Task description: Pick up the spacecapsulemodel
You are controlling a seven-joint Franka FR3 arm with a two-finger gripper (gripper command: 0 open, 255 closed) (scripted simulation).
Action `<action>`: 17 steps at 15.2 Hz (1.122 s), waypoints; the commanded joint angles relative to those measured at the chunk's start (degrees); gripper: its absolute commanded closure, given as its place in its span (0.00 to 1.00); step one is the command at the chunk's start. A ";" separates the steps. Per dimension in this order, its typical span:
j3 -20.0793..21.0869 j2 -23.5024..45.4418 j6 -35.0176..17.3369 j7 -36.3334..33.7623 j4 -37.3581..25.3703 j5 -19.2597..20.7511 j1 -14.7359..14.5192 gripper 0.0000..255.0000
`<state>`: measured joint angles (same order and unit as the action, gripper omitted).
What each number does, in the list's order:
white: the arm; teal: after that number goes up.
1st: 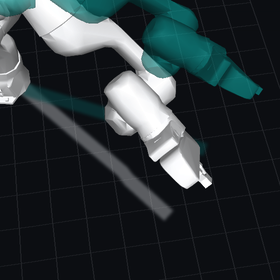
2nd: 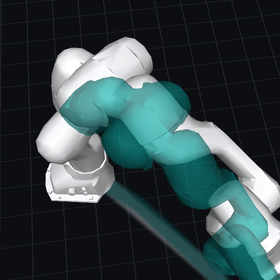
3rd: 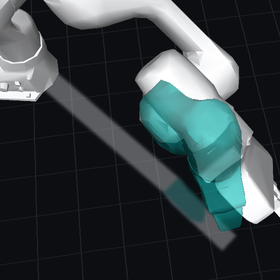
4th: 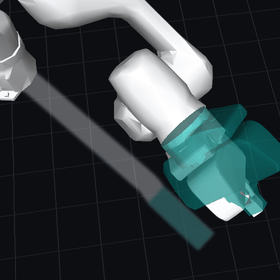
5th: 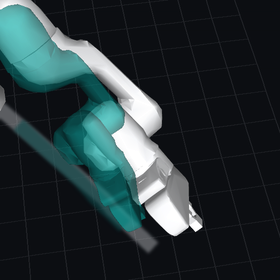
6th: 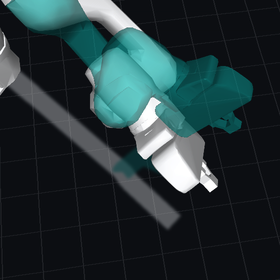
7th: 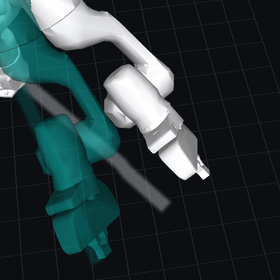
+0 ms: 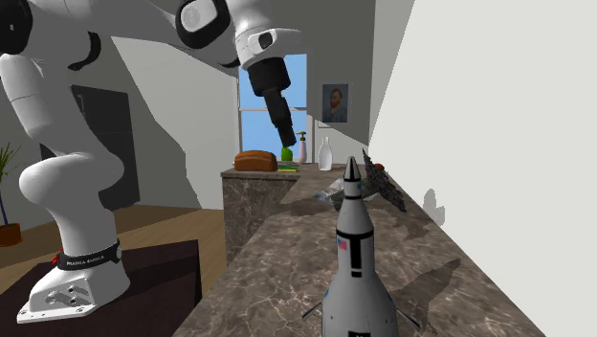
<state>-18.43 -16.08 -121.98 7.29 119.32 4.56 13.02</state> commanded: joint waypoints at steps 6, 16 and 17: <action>-5.47 10.42 -4.71 5.69 -9.21 -4.26 1.95 0.00; -9.19 22.86 -8.10 12.23 -20.64 -12.72 5.77 0.00; -9.16 22.92 -8.84 12.34 -19.94 -12.82 5.76 0.00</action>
<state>-27.58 6.49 -130.22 19.36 99.13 -7.96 18.67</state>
